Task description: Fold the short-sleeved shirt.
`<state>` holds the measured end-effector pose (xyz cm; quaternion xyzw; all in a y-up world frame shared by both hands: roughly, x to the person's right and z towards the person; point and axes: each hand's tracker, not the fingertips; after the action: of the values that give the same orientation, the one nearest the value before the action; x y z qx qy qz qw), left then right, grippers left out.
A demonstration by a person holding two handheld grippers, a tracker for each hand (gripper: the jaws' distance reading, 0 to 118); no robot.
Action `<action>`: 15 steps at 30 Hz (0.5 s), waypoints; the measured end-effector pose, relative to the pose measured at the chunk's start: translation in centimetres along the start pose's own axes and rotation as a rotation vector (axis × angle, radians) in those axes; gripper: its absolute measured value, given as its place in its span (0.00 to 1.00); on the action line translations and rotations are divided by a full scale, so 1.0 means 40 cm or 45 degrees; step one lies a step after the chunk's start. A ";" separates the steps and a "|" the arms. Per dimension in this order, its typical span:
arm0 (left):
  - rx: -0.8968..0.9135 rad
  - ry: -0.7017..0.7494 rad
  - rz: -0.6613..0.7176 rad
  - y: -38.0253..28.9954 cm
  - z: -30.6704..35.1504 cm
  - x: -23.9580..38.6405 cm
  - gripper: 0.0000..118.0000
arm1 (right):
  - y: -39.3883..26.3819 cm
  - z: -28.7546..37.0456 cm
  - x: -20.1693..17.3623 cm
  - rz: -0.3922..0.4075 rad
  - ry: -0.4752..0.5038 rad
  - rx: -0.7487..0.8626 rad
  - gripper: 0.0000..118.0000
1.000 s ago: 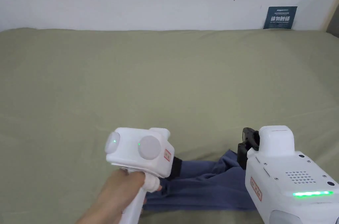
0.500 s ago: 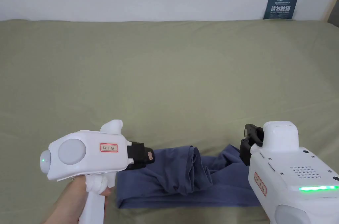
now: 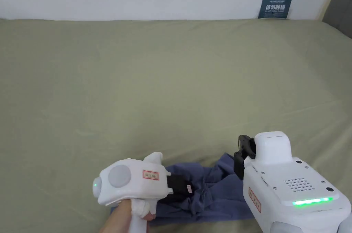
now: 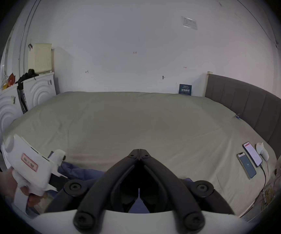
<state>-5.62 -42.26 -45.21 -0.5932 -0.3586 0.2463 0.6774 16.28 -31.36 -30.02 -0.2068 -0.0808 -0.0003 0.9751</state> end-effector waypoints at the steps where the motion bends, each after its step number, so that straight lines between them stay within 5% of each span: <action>1: -0.004 0.010 0.012 0.002 0.018 0.004 0.00 | -0.002 -0.001 -0.001 -0.001 0.003 -0.005 0.00; 5: 0.053 -0.163 0.047 0.006 0.190 -0.001 0.00 | -0.008 -0.005 -0.005 -0.012 0.002 -0.011 0.00; 9: 0.176 0.055 -0.115 -0.020 0.385 0.000 0.00 | -0.005 -0.010 -0.009 -0.020 0.013 -0.004 0.00; 15: 0.163 0.205 0.006 -0.019 0.451 -0.123 0.00 | -0.004 -0.004 -0.014 -0.046 -0.002 0.021 0.00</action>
<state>-22.75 -34.82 -44.72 -0.5673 -0.2850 0.2221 0.7400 15.74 -31.58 -30.19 -0.1973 -0.0854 -0.0172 0.9765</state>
